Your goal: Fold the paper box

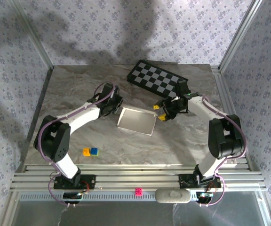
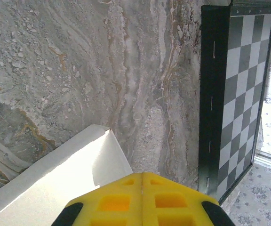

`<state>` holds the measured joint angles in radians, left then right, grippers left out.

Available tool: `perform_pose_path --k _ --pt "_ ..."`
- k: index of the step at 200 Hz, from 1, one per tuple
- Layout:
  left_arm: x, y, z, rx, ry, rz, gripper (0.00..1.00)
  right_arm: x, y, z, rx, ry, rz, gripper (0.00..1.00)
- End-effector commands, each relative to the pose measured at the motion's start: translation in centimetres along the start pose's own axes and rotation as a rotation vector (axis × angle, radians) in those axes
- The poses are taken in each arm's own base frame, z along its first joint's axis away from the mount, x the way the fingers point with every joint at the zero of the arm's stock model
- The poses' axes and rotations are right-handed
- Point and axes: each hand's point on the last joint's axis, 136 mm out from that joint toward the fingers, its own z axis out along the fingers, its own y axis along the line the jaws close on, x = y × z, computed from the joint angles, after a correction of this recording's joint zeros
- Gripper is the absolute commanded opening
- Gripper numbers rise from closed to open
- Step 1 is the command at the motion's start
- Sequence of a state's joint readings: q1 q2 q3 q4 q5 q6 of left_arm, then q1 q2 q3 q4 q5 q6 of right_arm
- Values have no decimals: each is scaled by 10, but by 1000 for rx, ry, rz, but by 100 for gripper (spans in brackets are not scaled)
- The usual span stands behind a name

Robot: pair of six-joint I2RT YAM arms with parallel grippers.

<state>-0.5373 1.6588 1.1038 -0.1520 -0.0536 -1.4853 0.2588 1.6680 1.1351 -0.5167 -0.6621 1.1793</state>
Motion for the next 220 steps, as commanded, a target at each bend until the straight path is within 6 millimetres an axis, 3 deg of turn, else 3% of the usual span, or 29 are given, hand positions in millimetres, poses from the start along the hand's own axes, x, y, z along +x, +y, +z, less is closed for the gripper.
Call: perform_pose_path --k 1,116,132,163,167,220 --pt "-1 -6 -8 29 -15 11 0 4 6 8 -10 46 33 52" --pt "6 14 -20 22 9 21 0 4 -8 33 78 55 -18 26" --pt "8 20 -22 12 19 24 0 6 -14 35 108 56 -34 26" --pt "15 36 -26 -31 59 63 10 8 -26 37 159 52 -80 25" --pt "16 39 -26 -37 65 68 10 6 -14 35 141 38 -110 25" --pt "31 81 -25 -148 147 127 12 8 -23 35 232 22 -199 23"
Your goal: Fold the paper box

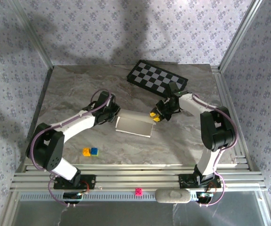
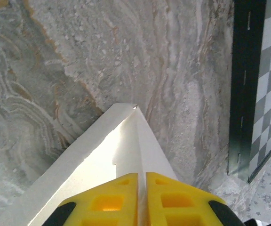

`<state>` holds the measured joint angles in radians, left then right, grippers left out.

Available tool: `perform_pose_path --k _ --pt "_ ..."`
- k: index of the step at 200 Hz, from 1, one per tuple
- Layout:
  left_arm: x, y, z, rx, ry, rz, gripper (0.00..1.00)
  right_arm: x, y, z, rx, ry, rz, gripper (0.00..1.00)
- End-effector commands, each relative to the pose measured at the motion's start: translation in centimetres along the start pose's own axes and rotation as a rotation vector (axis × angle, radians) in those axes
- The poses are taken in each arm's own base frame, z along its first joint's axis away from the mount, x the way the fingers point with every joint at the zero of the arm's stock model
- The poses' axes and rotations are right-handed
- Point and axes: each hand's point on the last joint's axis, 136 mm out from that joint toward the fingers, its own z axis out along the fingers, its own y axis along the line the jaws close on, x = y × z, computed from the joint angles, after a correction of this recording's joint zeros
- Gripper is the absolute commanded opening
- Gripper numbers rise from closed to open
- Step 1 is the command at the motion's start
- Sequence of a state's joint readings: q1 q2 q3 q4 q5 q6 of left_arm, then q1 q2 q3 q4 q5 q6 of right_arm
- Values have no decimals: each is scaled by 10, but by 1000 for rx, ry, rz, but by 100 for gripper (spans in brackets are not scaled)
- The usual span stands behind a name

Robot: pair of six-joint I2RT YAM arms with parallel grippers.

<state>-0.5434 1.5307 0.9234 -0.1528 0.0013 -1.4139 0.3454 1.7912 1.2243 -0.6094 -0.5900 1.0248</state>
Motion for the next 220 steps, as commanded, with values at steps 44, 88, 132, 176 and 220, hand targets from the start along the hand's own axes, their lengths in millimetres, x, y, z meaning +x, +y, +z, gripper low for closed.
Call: perform_pose_path --k 44,88,132,176,220 --pt "27 54 -3 -180 139 124 16 3 -14 5 154 -21 -140 22" --pt "42 78 4 -257 229 155 19 1 -19 8 196 -33 -196 21" --pt "47 88 11 -268 246 162 18 1 -19 12 222 -32 -235 21" --pt "49 97 13 -294 257 173 17 0 -17 -3 255 -73 -290 26" --pt "43 79 5 -255 231 204 29 11 -19 -16 241 -76 -344 40"
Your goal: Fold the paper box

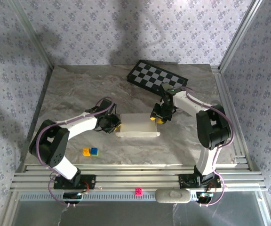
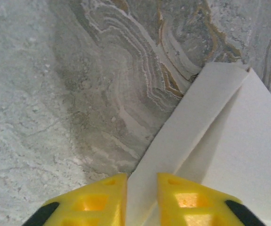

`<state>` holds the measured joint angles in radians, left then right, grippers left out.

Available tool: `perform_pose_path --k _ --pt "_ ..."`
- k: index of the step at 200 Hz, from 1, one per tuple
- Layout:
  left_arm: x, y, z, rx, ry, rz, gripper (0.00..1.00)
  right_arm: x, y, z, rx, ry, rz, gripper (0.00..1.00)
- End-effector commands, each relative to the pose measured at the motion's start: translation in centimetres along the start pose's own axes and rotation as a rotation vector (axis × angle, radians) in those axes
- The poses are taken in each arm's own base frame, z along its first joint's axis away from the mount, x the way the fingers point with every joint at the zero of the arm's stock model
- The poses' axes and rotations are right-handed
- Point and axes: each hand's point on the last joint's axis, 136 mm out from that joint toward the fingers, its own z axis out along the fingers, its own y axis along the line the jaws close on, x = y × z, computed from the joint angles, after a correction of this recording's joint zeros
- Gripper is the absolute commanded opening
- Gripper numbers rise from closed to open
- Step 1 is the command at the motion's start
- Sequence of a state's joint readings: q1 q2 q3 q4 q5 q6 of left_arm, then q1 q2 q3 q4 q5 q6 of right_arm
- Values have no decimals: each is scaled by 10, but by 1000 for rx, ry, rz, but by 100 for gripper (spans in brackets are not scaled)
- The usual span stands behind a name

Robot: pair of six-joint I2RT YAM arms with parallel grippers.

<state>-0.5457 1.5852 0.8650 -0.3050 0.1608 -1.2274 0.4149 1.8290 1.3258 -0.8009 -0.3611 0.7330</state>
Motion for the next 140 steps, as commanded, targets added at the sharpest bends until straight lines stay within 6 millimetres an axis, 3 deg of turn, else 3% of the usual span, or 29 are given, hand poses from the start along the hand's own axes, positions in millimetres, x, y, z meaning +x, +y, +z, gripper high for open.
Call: perform_pose_path --k 1,33,51,68,104,140 --pt "4 5 -4 -41 8 36 29 12 0 -17 -8 -9 -51 40" --pt "-2 -17 -27 13 -24 69 39 24 3 -15 -77 17 -80 51" --pt "-2 -22 -38 18 -29 78 41 28 2 -14 -104 26 -87 54" --pt "0 -19 -41 9 -19 73 43 40 -11 -2 -112 76 -67 55" --pt "1 -17 -42 14 -10 73 44 50 -21 8 -112 116 -67 55" --pt "4 -28 -36 55 16 105 46 49 -35 21 -73 121 -49 44"
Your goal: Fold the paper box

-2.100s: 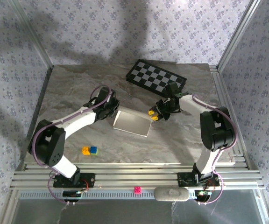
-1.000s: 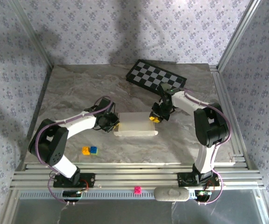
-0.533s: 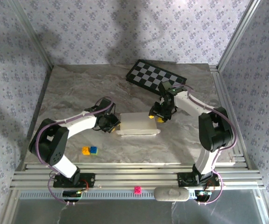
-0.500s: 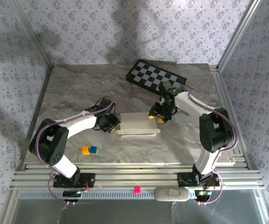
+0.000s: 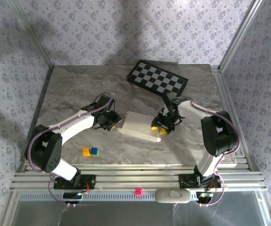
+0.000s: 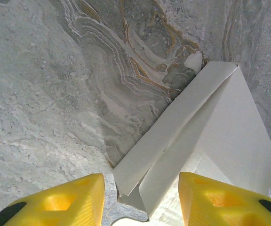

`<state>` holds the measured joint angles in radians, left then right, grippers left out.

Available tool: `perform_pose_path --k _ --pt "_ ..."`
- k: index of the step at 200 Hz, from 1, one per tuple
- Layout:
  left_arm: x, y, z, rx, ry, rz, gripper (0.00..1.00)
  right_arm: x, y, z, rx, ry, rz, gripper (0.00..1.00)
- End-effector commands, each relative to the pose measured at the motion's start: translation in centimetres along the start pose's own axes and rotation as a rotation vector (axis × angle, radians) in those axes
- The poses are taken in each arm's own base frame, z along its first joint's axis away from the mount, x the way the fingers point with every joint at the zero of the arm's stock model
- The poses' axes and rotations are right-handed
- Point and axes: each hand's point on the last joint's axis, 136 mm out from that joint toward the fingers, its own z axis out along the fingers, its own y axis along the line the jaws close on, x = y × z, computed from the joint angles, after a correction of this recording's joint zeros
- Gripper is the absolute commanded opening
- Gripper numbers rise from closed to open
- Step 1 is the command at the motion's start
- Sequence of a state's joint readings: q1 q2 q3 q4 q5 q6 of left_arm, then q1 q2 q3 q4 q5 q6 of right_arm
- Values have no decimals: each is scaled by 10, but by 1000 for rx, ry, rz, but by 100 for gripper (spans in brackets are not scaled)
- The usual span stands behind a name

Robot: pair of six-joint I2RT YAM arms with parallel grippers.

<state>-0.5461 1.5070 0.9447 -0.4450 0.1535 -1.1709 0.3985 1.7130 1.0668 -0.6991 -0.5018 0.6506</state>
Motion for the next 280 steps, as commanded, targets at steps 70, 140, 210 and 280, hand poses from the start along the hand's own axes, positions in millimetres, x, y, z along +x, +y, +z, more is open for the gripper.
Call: perform_pose_path --k 70,140,210,280 --pt "22 -15 37 27 165 161 47 -5 -29 17 95 26 -36 35" --pt "28 -5 62 10 195 176 32 -18 -26 17 68 40 -37 28" --pt "28 -4 64 -11 206 193 12 -45 -19 3 4 48 -50 21" --pt "33 6 69 -70 244 204 0 -57 -13 -2 -7 30 -59 22"
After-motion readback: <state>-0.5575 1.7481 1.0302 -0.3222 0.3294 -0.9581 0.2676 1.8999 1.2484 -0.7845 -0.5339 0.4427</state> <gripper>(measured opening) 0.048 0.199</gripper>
